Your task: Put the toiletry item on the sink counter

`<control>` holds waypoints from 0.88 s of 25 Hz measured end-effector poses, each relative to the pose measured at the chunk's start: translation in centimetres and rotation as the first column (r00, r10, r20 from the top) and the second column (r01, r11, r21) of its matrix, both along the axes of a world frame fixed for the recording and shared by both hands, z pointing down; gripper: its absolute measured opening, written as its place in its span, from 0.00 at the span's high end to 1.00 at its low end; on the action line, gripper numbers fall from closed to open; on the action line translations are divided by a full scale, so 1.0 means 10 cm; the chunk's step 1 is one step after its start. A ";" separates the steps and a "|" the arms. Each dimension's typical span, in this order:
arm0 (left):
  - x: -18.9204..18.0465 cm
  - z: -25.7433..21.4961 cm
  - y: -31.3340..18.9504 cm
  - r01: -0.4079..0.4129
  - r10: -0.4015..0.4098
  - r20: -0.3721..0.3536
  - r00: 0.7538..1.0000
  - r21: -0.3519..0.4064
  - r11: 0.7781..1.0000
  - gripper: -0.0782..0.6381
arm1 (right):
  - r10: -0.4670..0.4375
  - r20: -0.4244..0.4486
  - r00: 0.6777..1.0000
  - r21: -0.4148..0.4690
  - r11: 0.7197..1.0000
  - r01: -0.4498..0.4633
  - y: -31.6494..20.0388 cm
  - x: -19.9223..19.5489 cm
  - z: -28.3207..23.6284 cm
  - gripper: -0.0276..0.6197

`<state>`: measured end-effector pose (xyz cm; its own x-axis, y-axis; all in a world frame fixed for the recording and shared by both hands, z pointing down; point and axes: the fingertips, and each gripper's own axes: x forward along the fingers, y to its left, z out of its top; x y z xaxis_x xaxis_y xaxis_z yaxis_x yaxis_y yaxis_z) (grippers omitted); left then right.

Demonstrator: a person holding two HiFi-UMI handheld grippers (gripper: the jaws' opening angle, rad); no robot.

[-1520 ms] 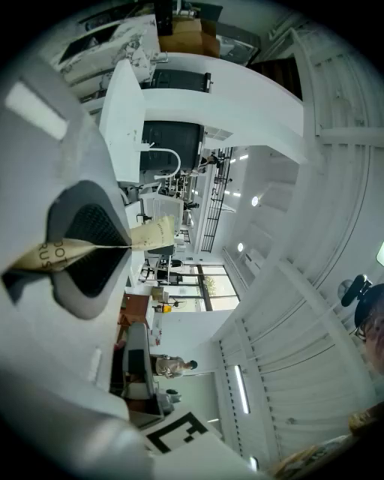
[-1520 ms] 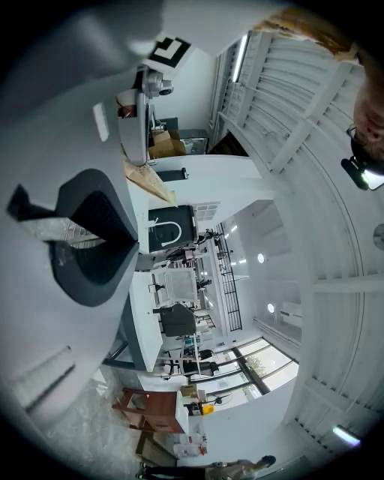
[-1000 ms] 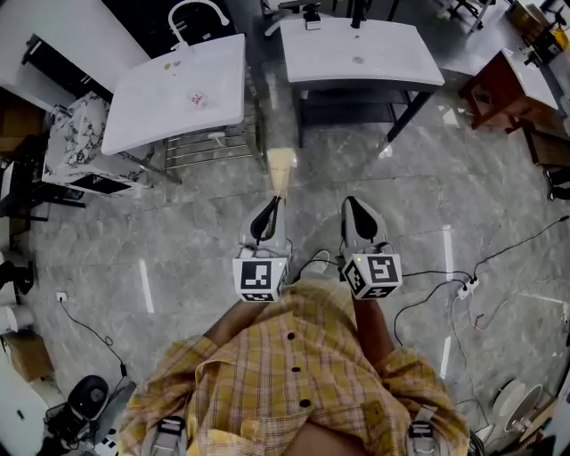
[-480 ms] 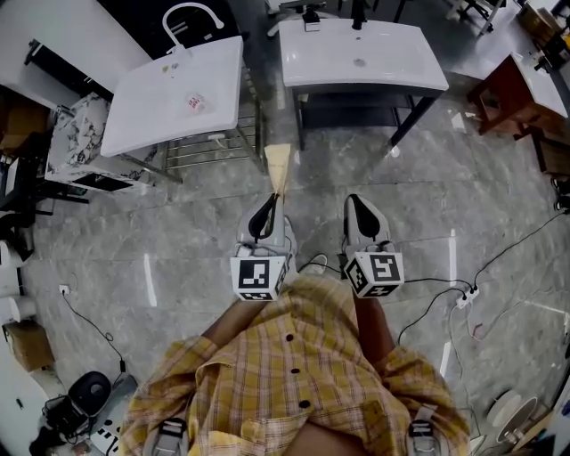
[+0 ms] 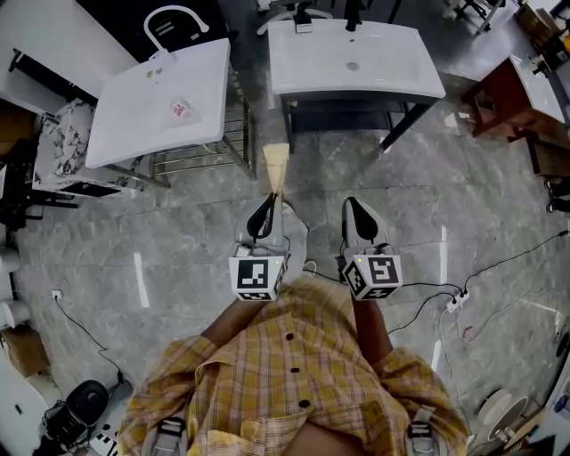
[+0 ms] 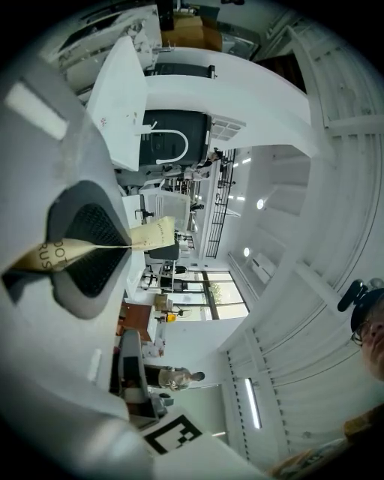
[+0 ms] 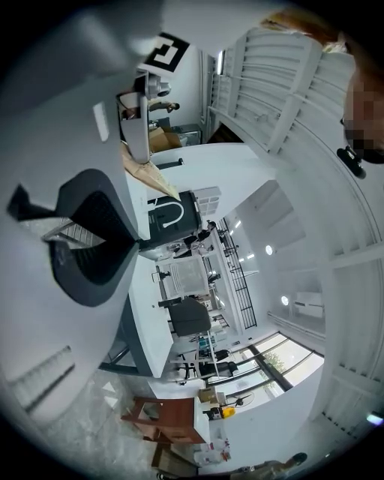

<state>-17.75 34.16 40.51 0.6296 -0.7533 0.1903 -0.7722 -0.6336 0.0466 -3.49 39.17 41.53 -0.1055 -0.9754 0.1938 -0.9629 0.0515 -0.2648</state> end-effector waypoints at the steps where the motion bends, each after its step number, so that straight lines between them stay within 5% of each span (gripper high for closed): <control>1: 0.05 0.02 -0.09 -0.001 0.001 -0.002 1.000 -0.003 1.000 0.89 | 0.000 -0.001 1.000 -0.004 1.000 0.000 -0.09 0.05 0.01 0.96; 22: 0.67 -0.17 -2.29 0.018 -0.020 -0.070 0.997 -0.035 0.999 0.89 | -0.035 -0.068 0.997 -0.038 0.999 0.032 -2.31 0.58 -0.24 0.96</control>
<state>-11.02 11.31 38.78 0.6280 -0.7589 0.1723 -0.7781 -0.6161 0.1222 2.28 16.11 39.17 -0.1233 -0.9636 0.2373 -0.9768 0.0757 -0.2004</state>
